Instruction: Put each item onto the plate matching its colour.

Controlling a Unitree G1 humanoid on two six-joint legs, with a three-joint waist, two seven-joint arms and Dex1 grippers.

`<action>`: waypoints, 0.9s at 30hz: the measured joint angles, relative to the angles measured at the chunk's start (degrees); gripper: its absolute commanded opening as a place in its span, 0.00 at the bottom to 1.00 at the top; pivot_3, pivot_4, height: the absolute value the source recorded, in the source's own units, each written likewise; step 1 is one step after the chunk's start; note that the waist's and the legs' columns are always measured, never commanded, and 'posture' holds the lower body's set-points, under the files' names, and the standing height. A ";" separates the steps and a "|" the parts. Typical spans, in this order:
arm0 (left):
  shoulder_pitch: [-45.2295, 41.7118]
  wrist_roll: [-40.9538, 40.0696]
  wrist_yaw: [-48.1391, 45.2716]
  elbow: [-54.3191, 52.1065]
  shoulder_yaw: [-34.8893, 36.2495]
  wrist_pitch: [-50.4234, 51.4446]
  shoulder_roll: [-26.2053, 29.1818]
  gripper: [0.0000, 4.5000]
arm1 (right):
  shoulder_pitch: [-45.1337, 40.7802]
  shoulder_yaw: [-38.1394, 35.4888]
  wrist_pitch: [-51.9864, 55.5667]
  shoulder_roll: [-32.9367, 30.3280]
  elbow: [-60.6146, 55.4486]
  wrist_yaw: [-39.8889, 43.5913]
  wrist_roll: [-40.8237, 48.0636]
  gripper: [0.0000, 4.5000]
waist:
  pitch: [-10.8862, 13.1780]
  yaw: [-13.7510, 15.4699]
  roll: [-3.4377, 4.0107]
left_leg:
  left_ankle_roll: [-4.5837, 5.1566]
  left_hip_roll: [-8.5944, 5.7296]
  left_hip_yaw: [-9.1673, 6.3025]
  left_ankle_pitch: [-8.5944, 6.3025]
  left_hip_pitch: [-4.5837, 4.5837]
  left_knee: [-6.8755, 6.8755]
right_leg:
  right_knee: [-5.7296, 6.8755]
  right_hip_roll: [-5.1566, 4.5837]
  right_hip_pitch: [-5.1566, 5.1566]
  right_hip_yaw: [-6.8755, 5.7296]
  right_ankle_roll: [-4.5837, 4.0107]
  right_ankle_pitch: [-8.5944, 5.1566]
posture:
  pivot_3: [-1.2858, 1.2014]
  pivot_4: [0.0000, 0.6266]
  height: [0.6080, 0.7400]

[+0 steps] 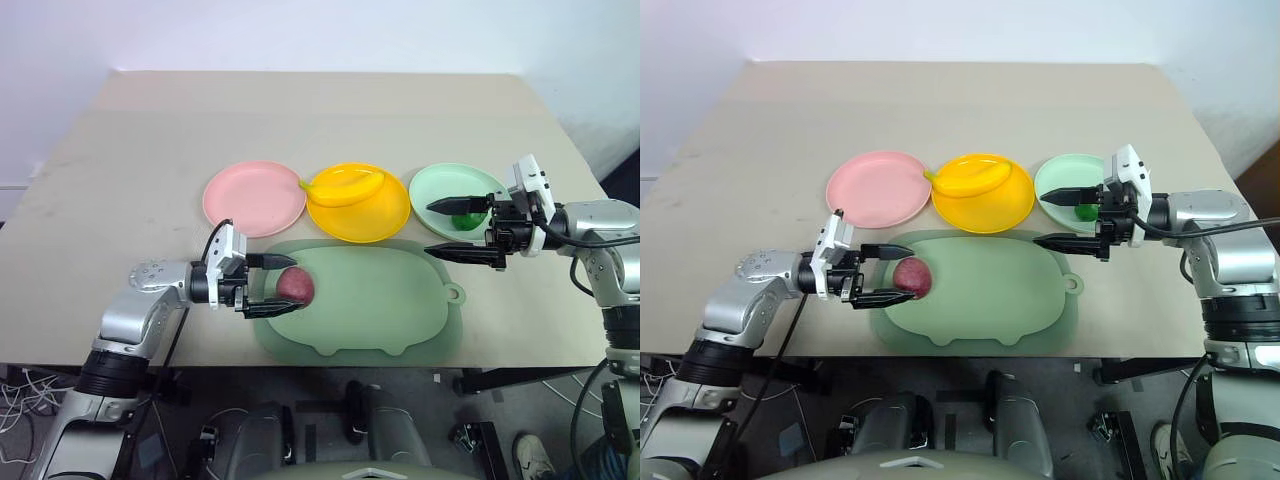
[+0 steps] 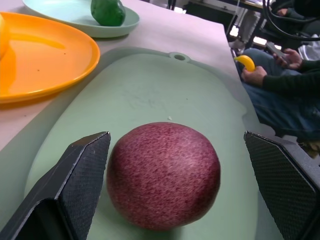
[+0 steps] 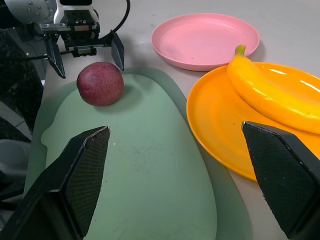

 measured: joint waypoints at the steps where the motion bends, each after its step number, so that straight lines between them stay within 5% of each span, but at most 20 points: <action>1: 0.00 0.45 0.30 0.04 -0.04 -0.28 -0.23 1.00 | 0.00 0.00 0.07 0.04 -0.13 -0.18 0.06 0.99 | 0.00 0.01 0.00 | 0.00 0.00 0.00 0.00 0.00 0.00 | 0.00 0.00 0.00 0.00 0.00 0.00 | 0.52 0.24 0.72; 16: 0.03 -0.80 0.18 -0.06 -1.58 4.03 -1.11 1.00 | -0.80 0.02 1.09 0.11 -1.49 -1.43 1.52 0.99 | 0.00 -0.03 0.00 | 0.01 0.00 -0.01 -0.01 0.00 0.00 | 0.00 0.00 0.00 0.00 0.00 0.00 | 0.52 0.24 0.72; 27: -0.24 3.47 5.65 1.36 -1.59 -2.64 -2.21 1.00 | -1.31 0.02 4.40 0.34 -1.65 -2.24 2.67 0.99 | 0.00 0.04 0.00 | 0.02 0.00 -0.01 -0.01 0.01 0.00 | 0.00 -0.02 0.00 0.00 0.00 0.00 | 0.52 0.24 0.72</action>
